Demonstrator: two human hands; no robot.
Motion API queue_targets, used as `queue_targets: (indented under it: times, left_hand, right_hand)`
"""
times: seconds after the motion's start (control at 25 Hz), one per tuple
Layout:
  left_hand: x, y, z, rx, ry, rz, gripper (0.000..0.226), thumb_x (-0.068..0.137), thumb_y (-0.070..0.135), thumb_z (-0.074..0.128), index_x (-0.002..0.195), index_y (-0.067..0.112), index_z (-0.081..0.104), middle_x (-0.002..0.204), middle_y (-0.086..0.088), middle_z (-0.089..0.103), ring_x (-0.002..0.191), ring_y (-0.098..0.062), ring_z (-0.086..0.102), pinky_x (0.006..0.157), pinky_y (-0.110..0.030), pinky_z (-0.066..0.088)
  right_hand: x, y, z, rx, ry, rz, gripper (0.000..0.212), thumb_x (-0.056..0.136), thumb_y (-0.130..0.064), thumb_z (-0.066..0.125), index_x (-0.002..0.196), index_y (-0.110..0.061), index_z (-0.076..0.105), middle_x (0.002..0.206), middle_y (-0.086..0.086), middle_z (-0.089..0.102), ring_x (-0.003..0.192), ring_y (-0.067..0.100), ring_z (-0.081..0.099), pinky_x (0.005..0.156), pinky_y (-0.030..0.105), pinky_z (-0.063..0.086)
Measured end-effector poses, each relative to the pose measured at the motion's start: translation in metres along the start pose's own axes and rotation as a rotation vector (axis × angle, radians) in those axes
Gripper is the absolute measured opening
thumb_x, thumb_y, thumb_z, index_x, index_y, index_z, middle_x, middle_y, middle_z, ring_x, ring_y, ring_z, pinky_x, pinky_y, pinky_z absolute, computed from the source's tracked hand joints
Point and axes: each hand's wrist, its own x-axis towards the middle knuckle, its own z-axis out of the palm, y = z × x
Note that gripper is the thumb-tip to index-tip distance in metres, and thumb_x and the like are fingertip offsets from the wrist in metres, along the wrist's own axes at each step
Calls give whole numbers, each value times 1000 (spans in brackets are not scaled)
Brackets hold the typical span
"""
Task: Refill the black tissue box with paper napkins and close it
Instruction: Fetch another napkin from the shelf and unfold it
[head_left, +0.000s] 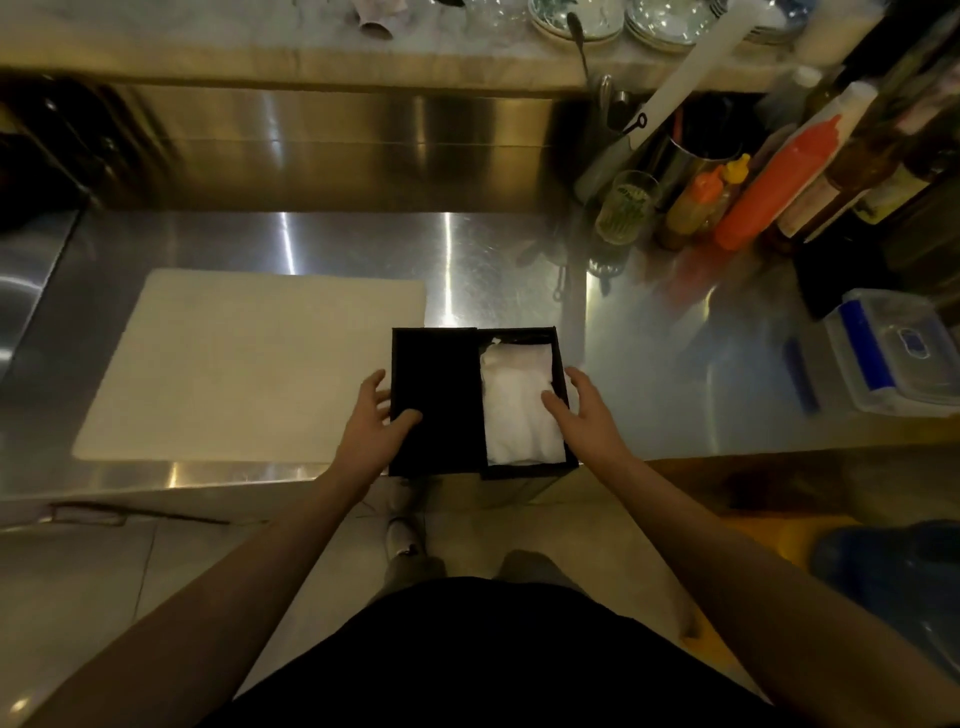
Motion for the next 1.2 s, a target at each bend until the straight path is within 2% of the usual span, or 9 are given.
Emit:
queue_targets:
  times: [0.04, 0.16, 0.28, 0.4, 0.56, 0.76, 0.92, 1.04, 1.2]
  left_hand:
    - [-6, 2, 2, 93, 24, 53, 74, 89, 22, 66, 150, 17, 24, 143, -8, 41, 127, -24, 47, 100, -41, 47]
    - [-30, 6, 13, 249, 118, 175, 71, 90, 28, 65, 148, 12, 28, 145, -5, 38, 130, -21, 40, 104, -34, 39]
    - [-57, 2, 23, 302, 222, 171, 72, 92, 37, 61, 150, 15, 25, 153, -13, 30, 139, -27, 33, 112, -39, 30]
    - [-99, -12, 33, 352, 359, 169, 69, 92, 44, 56, 149, 14, 31, 150, -16, 33, 139, -29, 32, 112, -39, 27]
    - [-177, -39, 35, 456, 545, 102, 78, 83, 64, 41, 145, 16, 37, 147, -15, 37, 136, -31, 36, 112, -42, 31]
    - [-291, -65, 24, 582, 807, -81, 76, 85, 64, 32, 147, 19, 35, 149, -13, 37, 136, -31, 34, 111, -42, 28]
    - [-389, -92, 28, 590, 1008, -255, 64, 94, 56, 38, 150, 25, 27, 154, -12, 30, 141, -30, 26, 114, -43, 21]
    - [-473, -113, 43, 598, 1151, -400, 63, 95, 56, 37, 150, 27, 25, 155, -10, 28, 143, -30, 25, 116, -45, 18]
    - [-612, -141, 95, 580, 1367, -621, 68, 90, 60, 30, 146, 22, 36, 149, -13, 38, 136, -33, 35, 113, -46, 27]
  right_hand:
    - [-1, -6, -2, -53, -24, -70, 53, 97, -28, 55, 144, -14, 35, 131, -6, 49, 121, 12, 45, 104, 23, 37]
    - [3, -15, -7, -258, -146, -286, 60, 96, -33, 55, 147, -15, 31, 149, 6, 39, 135, 20, 37, 113, 31, 29]
    - [0, -26, -8, -354, -264, -466, 60, 96, -35, 55, 147, -16, 31, 151, 4, 36, 138, 19, 33, 110, 25, 23]
    - [-14, -35, -1, -434, -369, -633, 62, 96, -42, 51, 148, -17, 29, 154, 6, 33, 143, 21, 27, 117, 36, 24]
    - [-53, -46, 28, -545, -521, -885, 60, 96, -42, 51, 147, -15, 34, 152, 14, 33, 142, 29, 26, 116, 43, 25]
    - [-129, -69, 94, -701, -753, -1252, 64, 92, -50, 42, 145, -15, 38, 148, 19, 38, 138, 35, 33, 112, 50, 30]
    - [-209, -74, 141, -773, -897, -1450, 72, 87, -62, 30, 148, -24, 30, 154, 13, 30, 142, 32, 26, 114, 48, 26]
    - [-287, -69, 164, -744, -1017, -1627, 65, 93, -57, 37, 149, -27, 25, 157, 10, 25, 144, 30, 20, 117, 48, 20]
    - [-433, -45, 171, -636, -1195, -1967, 64, 91, -59, 30, 143, -23, 38, 148, 14, 40, 138, 32, 32, 113, 49, 27]
